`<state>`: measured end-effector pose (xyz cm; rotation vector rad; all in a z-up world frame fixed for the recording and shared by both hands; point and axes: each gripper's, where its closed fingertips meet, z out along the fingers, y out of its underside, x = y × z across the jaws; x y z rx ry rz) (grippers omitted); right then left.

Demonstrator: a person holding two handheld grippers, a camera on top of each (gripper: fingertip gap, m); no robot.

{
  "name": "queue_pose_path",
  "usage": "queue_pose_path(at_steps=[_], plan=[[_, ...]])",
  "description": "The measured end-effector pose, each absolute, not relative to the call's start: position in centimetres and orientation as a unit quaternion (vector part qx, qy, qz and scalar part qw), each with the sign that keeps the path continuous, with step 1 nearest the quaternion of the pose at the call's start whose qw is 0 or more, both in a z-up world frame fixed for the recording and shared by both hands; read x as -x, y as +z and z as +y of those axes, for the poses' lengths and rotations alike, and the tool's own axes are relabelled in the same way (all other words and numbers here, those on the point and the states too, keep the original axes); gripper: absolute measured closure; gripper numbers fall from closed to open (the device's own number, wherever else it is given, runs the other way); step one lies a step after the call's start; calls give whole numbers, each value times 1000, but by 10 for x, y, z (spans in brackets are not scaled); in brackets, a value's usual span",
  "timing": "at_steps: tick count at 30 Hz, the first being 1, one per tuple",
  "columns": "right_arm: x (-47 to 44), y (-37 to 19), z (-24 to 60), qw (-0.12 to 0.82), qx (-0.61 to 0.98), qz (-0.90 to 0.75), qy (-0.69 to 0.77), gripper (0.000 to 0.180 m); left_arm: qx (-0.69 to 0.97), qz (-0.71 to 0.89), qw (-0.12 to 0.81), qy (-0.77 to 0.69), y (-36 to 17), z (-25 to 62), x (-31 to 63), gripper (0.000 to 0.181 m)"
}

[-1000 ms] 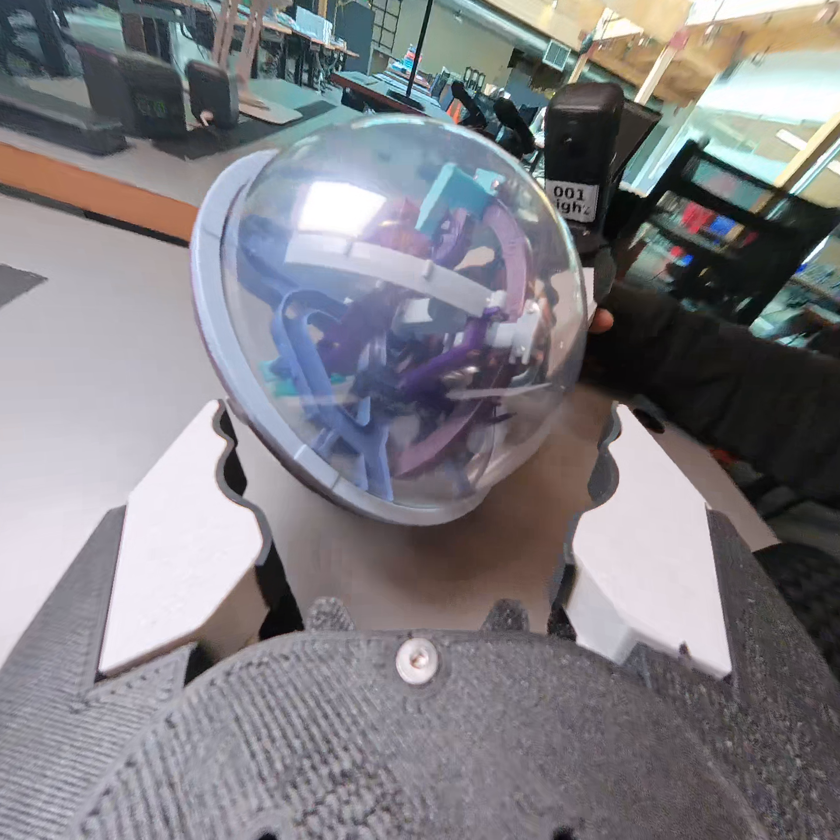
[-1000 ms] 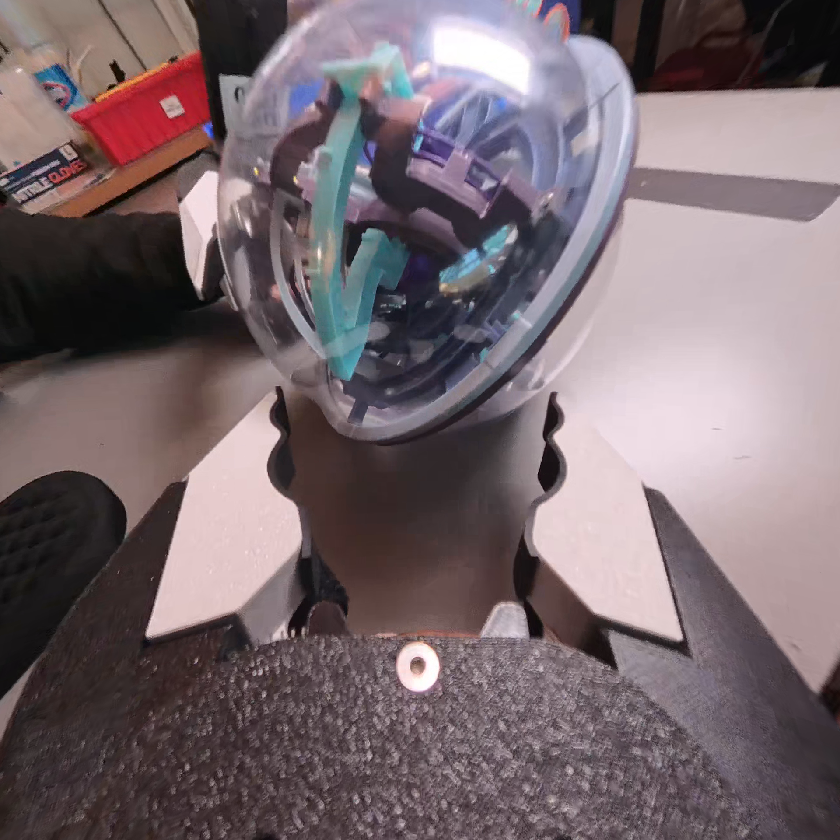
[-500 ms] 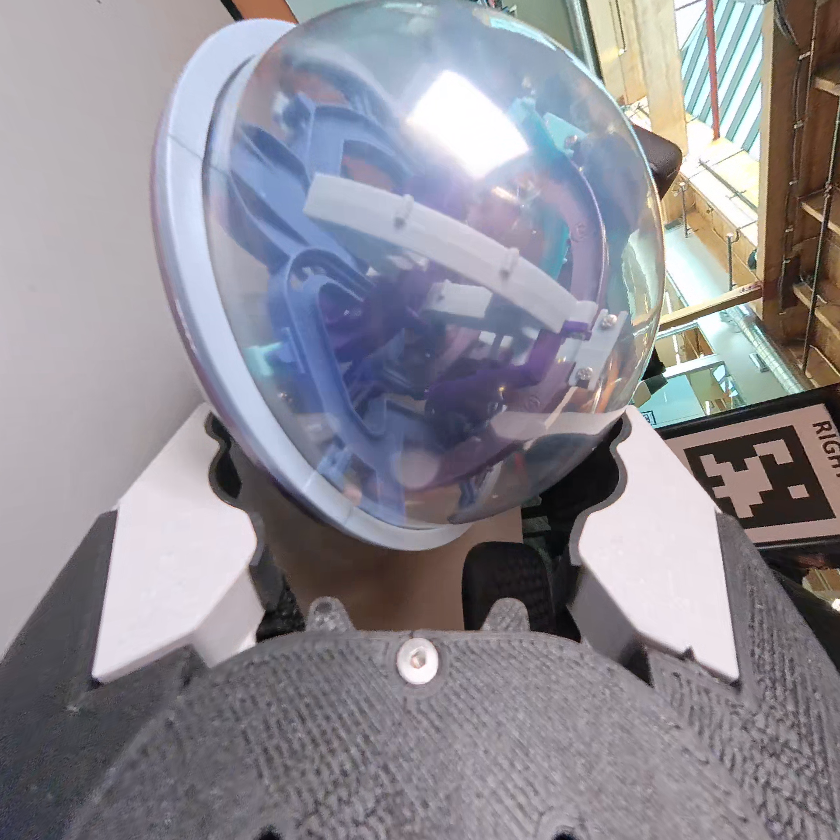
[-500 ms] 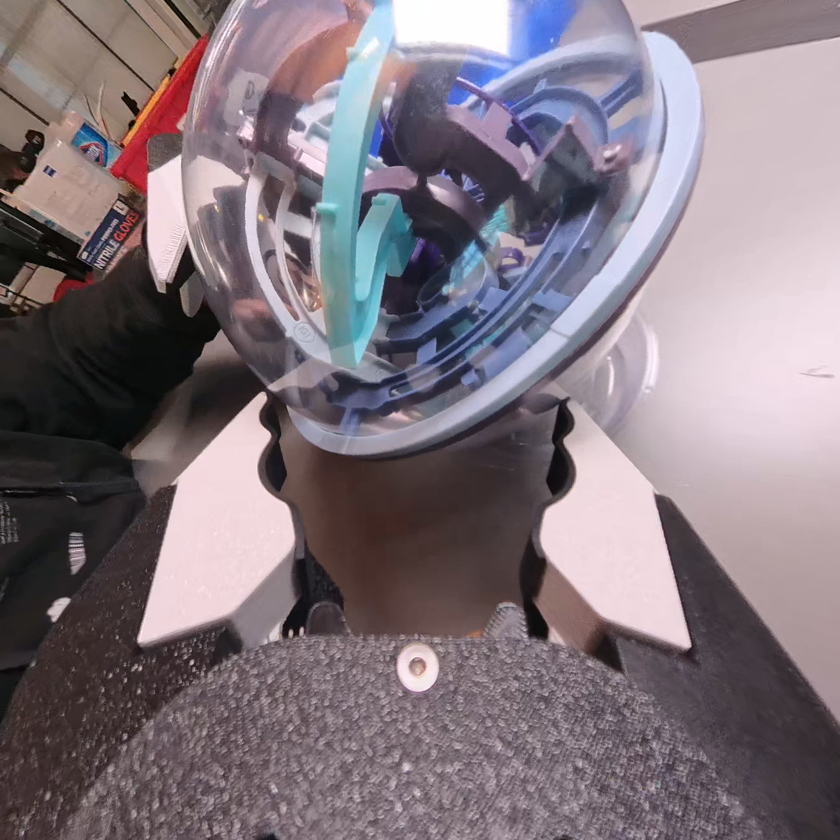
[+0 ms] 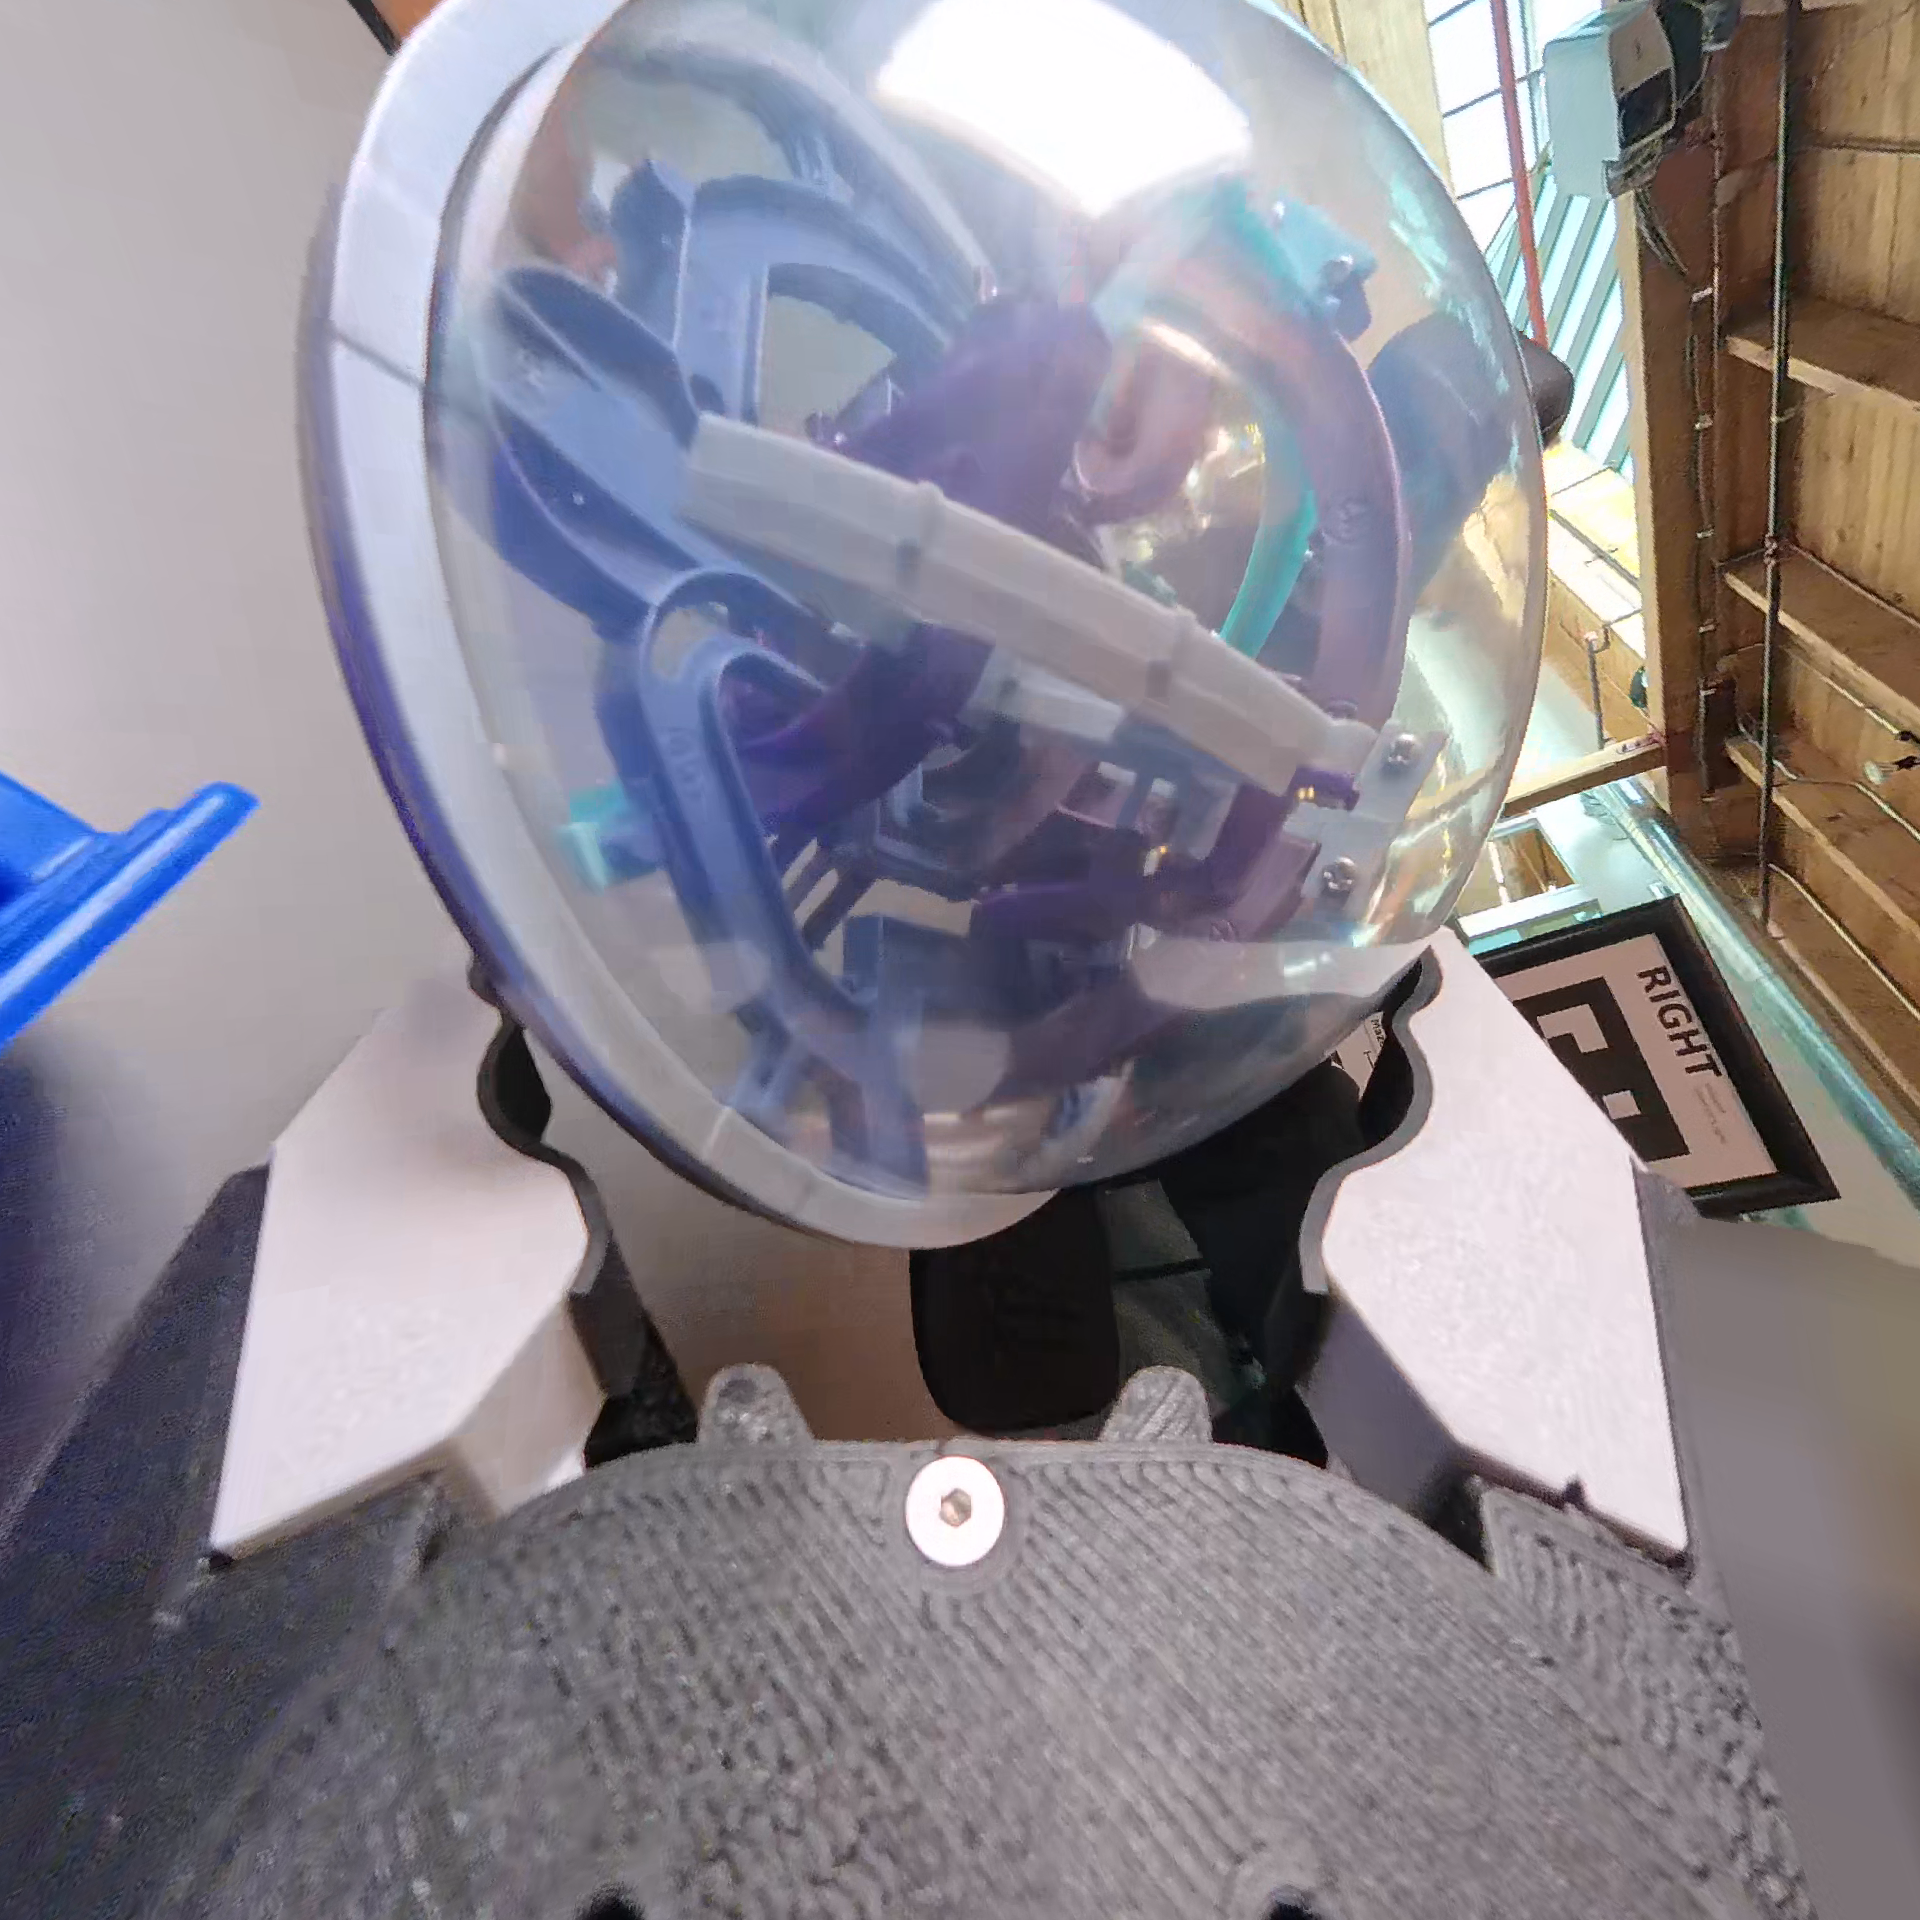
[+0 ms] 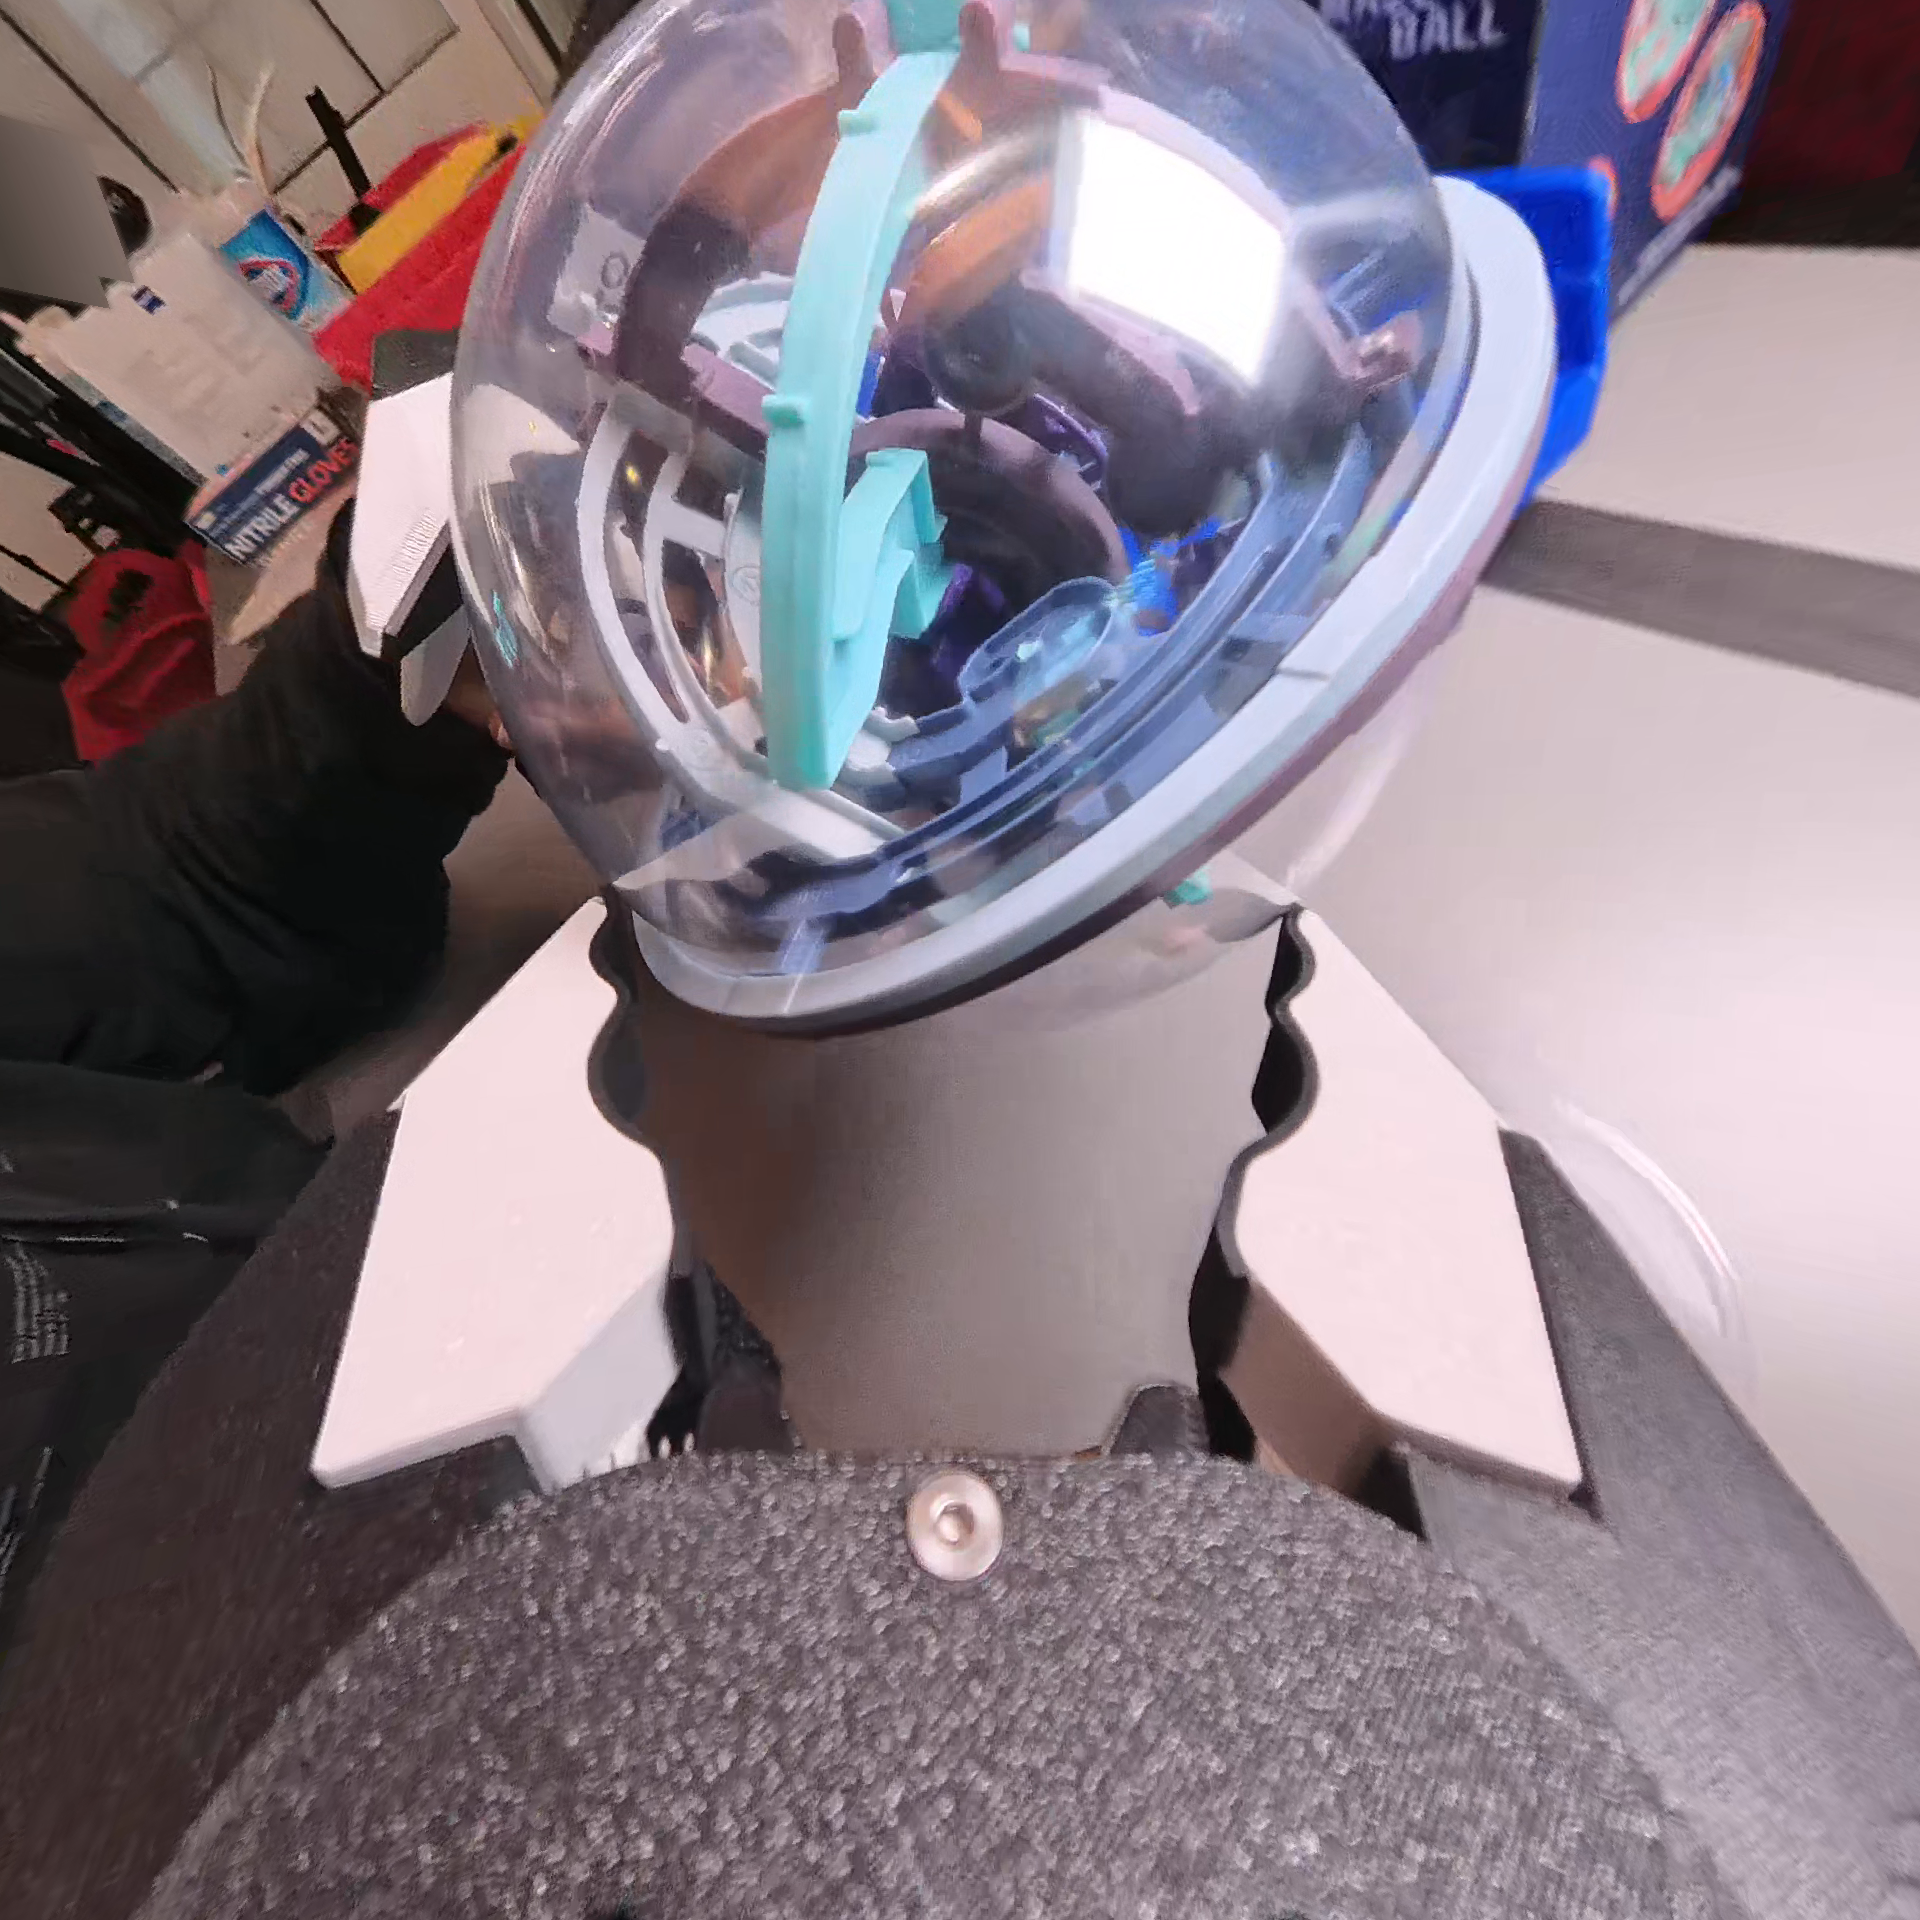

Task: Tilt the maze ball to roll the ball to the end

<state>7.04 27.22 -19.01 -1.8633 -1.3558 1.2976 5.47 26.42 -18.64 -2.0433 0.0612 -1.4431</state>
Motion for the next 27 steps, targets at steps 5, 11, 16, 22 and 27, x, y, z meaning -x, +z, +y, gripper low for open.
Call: queue_pose_path(at_steps=[5, 11, 16, 22, 27], plan=[[0, -152, 269, 244, 642, -527, 500, 68, 782, 8, 413, -467, -138, 264, 22, 23], [91, -165, 282, 199, 641, -548, 499, 72, 794, -40, 461, -394, -138, 283, 123, 25], [126, -209, 288, 144, 654, -589, 452, 70, 821, -86, 377, -420, -185, 282, 159, 26], [143, -246, 294, 76, 657, -622, 418, 69, 835, -111, 293, -451, -228, 279, 174, 25], [148, -268, 295, 59, 659, -636, 398, 72, 869, -111, 262, -404, -248, 280, 185, 25]])
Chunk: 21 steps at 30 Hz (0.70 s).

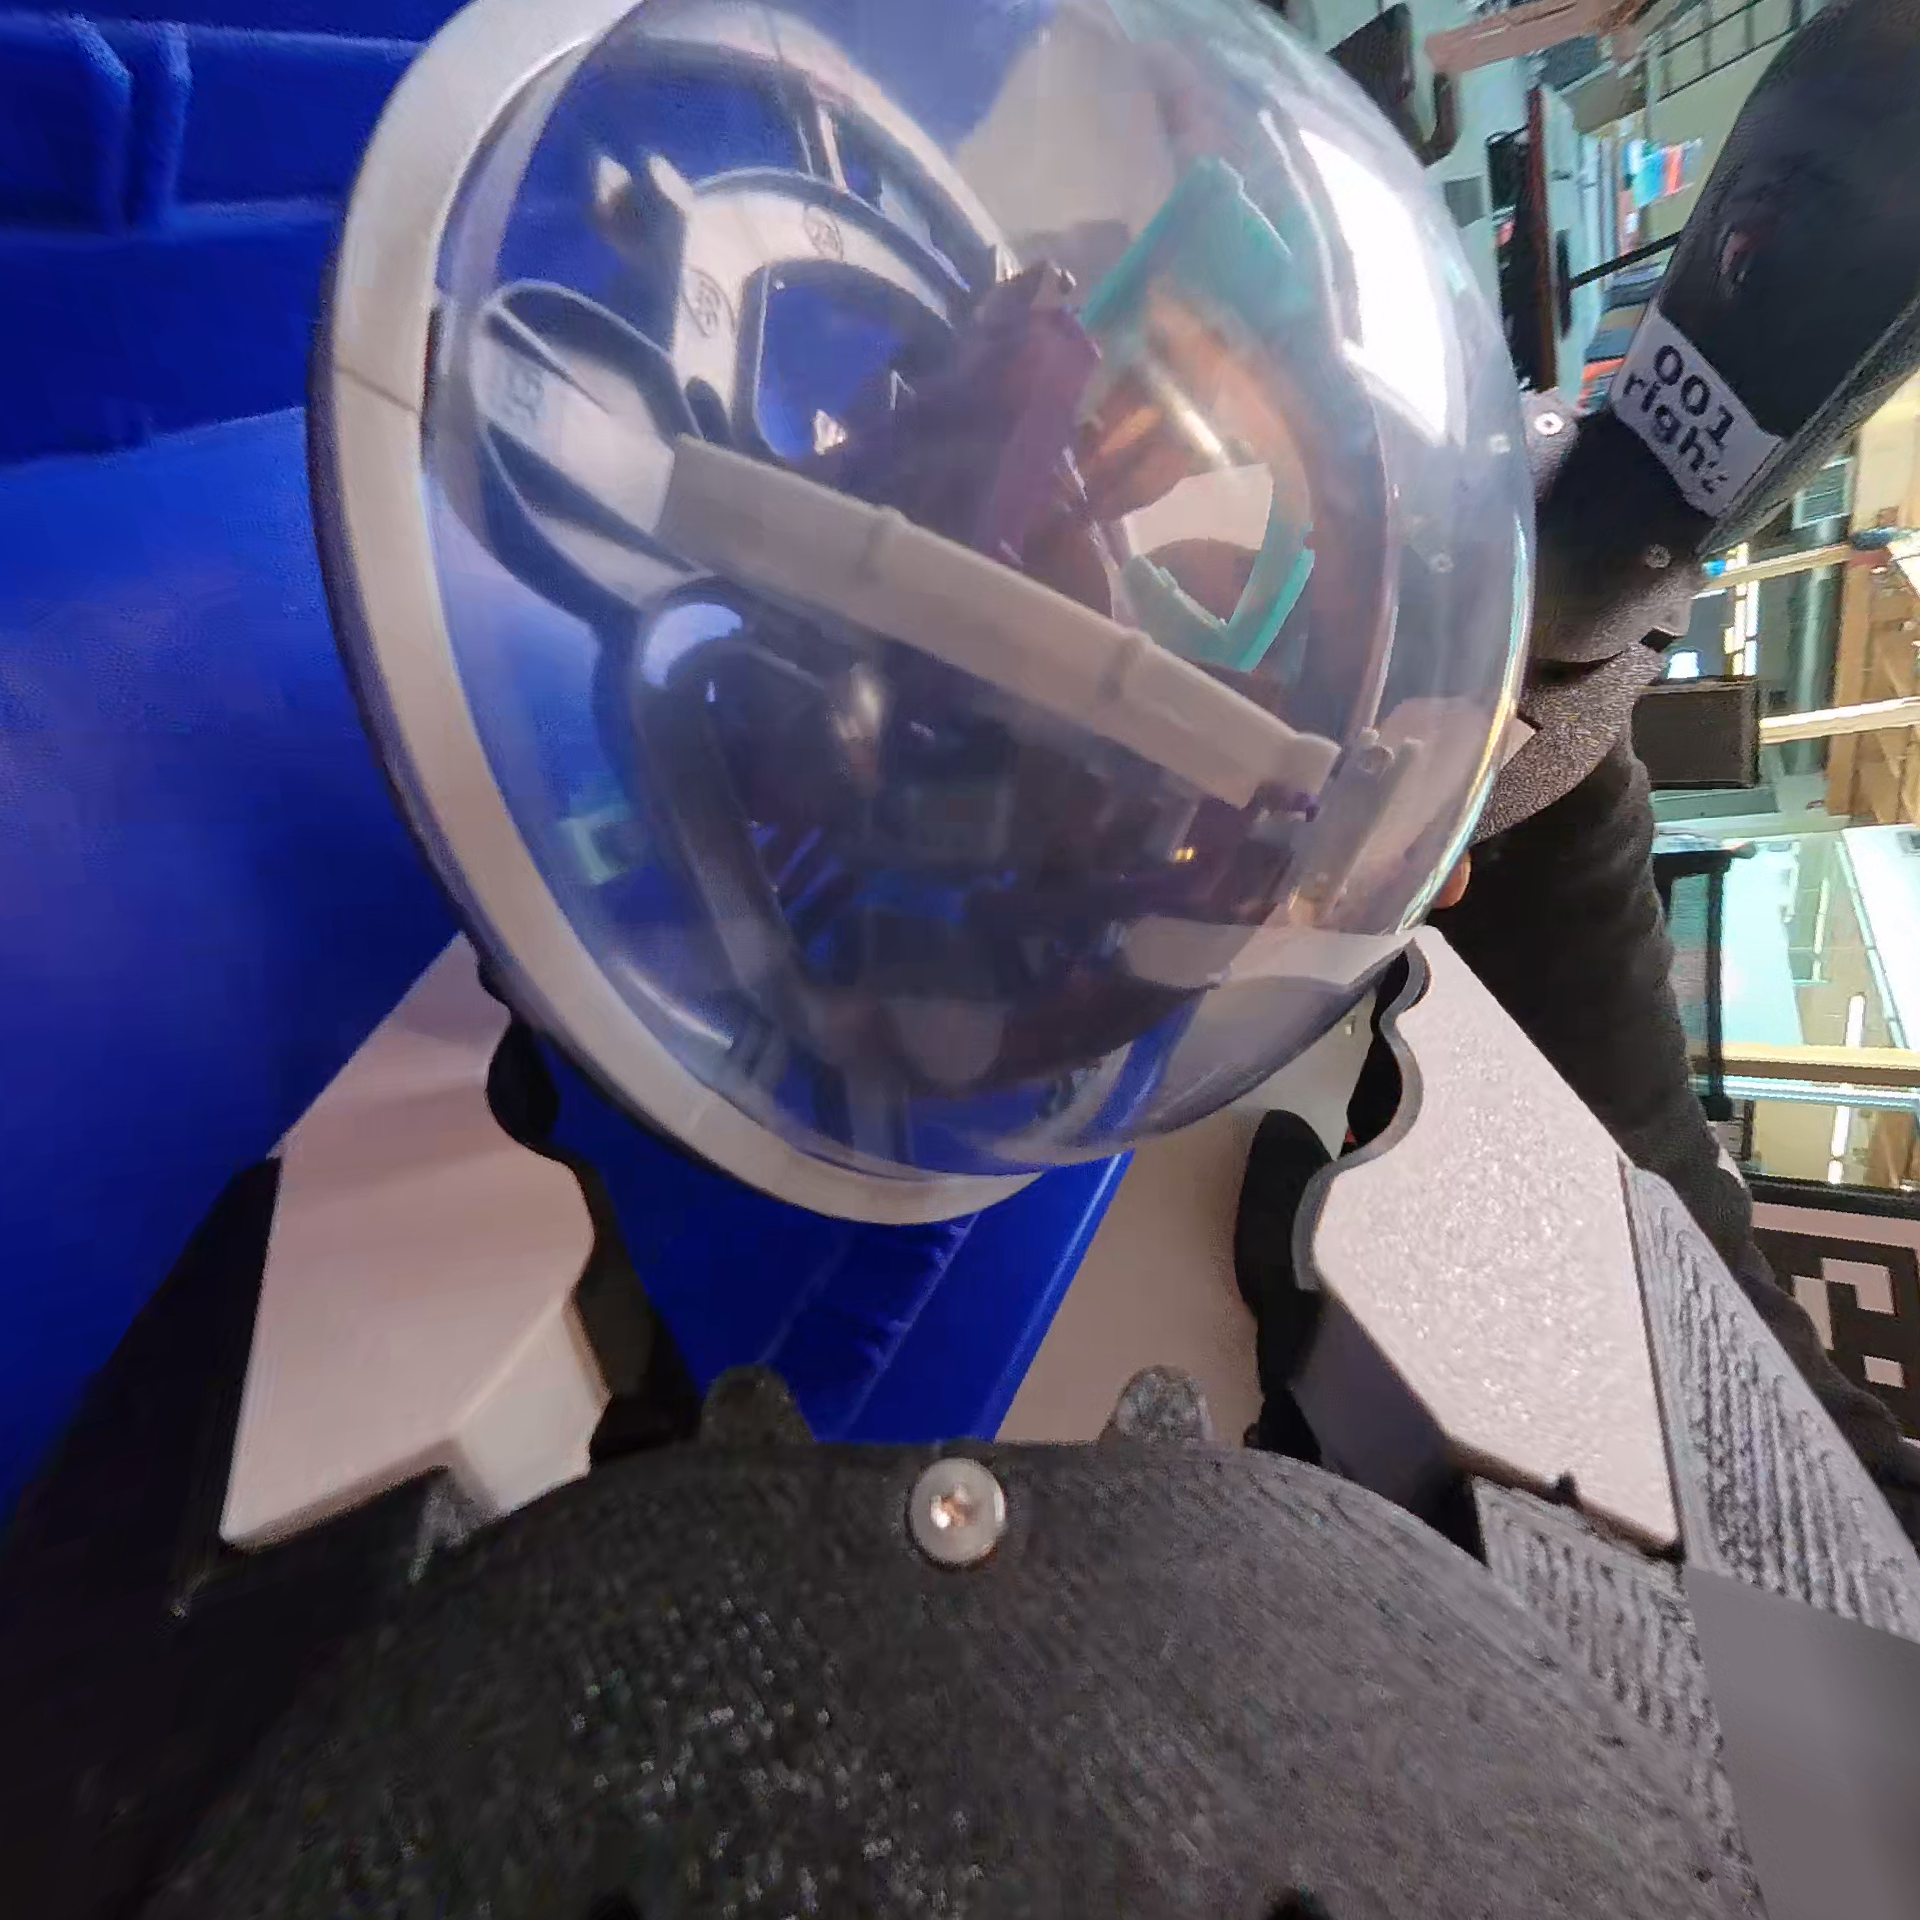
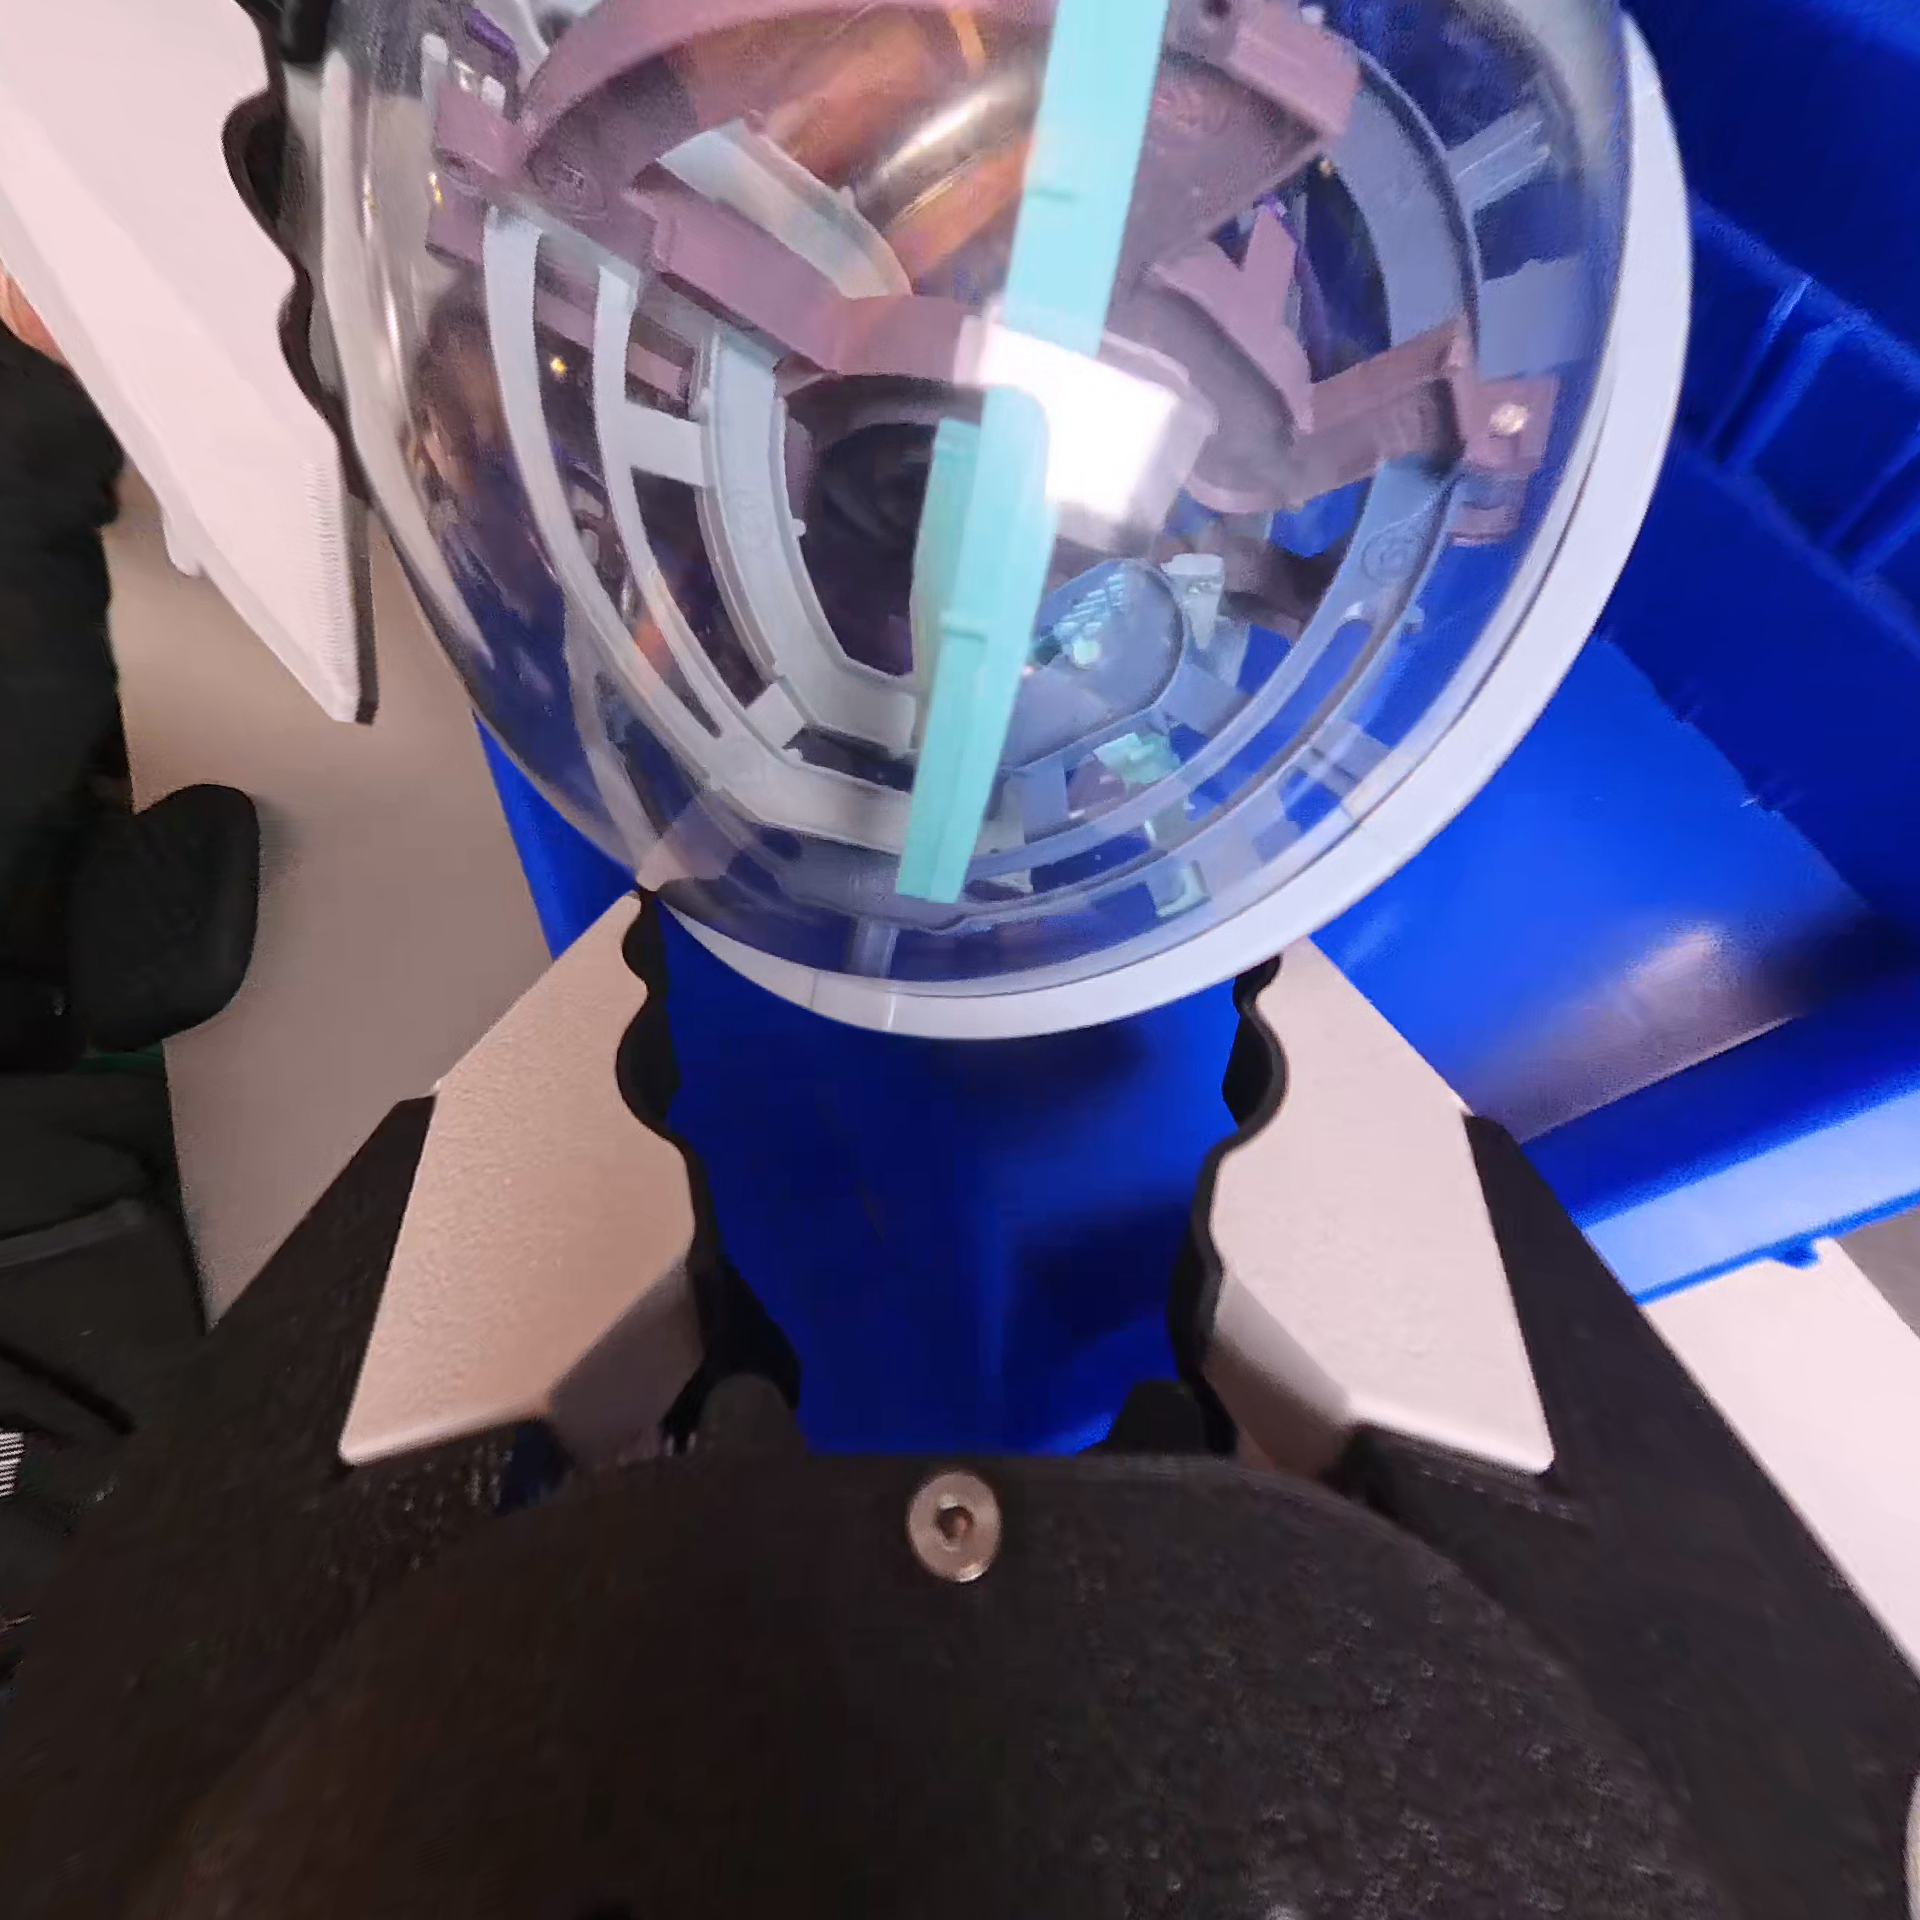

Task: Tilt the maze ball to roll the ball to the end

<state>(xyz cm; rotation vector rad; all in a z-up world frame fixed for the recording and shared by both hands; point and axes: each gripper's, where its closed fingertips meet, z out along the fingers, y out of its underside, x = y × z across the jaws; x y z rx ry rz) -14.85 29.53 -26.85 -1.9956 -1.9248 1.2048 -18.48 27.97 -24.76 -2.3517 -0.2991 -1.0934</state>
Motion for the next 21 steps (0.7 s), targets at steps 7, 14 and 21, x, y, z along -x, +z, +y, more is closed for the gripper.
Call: queue_pose_path(at_steps=[7, 14, 21], plan=[[140, -270, 306, 82, 670, -623, 396, 81, 896, -100, 218, -374, -260, 274, 191, 39], [124, -245, 320, 182, 663, -615, 386, 88, 884, 10, 305, -355, -225, 257, 182, 43], [111, -197, 316, 302, 638, -582, 404, 97, 849, 74, 447, -273, -203, 242, 171, 47]])
